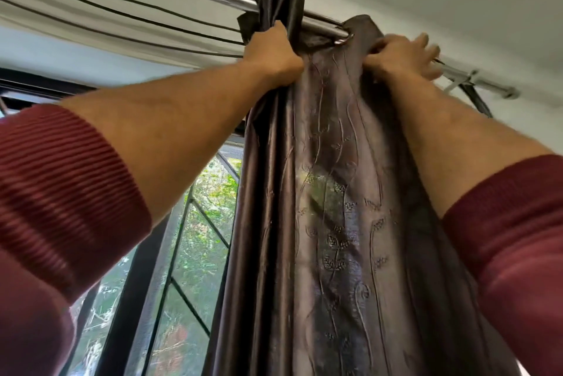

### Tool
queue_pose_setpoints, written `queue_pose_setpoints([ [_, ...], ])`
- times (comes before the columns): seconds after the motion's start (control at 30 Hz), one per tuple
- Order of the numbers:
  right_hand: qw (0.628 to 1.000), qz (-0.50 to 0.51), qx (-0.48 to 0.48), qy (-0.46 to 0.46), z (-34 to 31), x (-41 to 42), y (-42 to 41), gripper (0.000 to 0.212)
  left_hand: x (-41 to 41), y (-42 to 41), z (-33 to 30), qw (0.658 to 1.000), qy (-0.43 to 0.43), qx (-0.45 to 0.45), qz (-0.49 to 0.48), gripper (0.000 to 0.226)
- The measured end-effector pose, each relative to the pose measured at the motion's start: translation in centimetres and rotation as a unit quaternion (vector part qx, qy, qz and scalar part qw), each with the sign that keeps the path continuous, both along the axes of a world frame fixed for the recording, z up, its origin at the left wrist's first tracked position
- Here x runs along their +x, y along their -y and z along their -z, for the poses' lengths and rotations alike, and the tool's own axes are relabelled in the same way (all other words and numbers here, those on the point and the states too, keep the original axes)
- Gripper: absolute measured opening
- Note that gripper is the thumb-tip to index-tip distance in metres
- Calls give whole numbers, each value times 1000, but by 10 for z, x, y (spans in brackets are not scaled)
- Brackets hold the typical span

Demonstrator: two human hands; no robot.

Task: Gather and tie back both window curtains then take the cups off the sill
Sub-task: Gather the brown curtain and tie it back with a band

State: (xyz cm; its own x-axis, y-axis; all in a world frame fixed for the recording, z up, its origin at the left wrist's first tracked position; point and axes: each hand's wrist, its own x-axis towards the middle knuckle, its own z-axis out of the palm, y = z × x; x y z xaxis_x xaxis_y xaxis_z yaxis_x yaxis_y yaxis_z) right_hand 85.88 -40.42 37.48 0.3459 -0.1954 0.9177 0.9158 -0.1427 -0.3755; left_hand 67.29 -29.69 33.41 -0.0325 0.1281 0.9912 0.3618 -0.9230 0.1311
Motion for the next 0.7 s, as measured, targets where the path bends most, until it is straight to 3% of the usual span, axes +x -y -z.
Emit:
queue_pose_setpoints([
  [0.1, 992, -96, -71, 46, -5, 19, 5, 51, -4, 8, 2, 999, -31, -5, -3, 87],
  [0.2, 987, -116, -61, 97, -2, 7, 3, 55, -5, 14, 0, 998, -68, -3, -9, 92],
  [0.3, 960, -201, -75, 179, -15, -23, -11, 76, -2, 19, -4, 996, -93, 5, 5, 98],
  [0.43, 912, -289, -157, 246, -45, -56, -47, 53, 2, 20, -7, 993, -113, 14, 25, 102],
  [0.5, 917, -283, -142, 244, -14, -75, -41, 48, 2, 18, -1, 993, -111, 7, 33, 103],
  [0.6, 907, -306, -157, 241, 25, -77, -40, 79, -3, 14, 18, 992, -127, -4, 22, 102],
  [0.7, 902, -339, -136, 229, 73, -74, -54, 33, -5, 16, 53, 985, -170, 5, -17, 96],
])
